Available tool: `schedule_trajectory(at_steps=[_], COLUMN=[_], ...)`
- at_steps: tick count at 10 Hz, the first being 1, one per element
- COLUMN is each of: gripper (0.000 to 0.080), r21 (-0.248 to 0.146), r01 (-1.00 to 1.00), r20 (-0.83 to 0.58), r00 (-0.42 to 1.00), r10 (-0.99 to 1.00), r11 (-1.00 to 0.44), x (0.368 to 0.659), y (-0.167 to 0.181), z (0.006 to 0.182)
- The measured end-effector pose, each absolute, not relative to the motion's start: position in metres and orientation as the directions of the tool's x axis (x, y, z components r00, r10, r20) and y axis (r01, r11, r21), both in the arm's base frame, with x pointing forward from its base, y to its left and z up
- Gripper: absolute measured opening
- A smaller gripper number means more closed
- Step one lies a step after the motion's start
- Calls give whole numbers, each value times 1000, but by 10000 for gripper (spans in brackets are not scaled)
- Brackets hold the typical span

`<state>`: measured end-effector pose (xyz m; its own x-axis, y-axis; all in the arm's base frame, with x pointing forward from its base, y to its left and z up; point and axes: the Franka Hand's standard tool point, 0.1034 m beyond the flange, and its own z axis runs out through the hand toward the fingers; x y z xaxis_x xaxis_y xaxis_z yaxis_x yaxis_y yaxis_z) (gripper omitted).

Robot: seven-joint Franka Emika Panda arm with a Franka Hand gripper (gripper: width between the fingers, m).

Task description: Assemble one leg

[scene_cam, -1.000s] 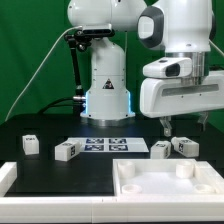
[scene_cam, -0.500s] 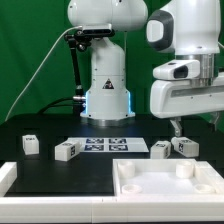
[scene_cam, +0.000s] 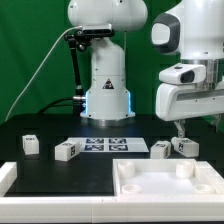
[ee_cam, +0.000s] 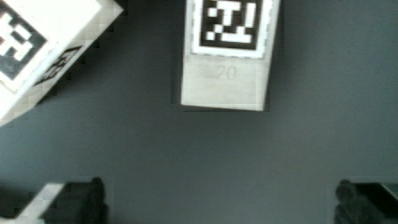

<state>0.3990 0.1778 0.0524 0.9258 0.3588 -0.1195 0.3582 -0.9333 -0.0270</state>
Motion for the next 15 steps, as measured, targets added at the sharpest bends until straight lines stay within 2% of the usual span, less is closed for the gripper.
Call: schedule_trajectory(at_steps=[4, 6, 7, 9, 11, 15], gripper=[649, 649, 649, 649, 649, 649], r21=[-7, 0, 5, 19, 16, 11], r01=[343, 344, 329, 325, 324, 322], r20=[-403, -581, -623, -734, -748, -741], r00=[859, 764, 740, 647, 632, 639], r10=[316, 280, 255, 208, 204, 208], r11=[-939, -939, -944, -946, -946, -947], x=[396, 387, 393, 384, 387, 386], y=[176, 174, 177, 178, 180, 179], z=[49, 42, 33, 20, 10, 5])
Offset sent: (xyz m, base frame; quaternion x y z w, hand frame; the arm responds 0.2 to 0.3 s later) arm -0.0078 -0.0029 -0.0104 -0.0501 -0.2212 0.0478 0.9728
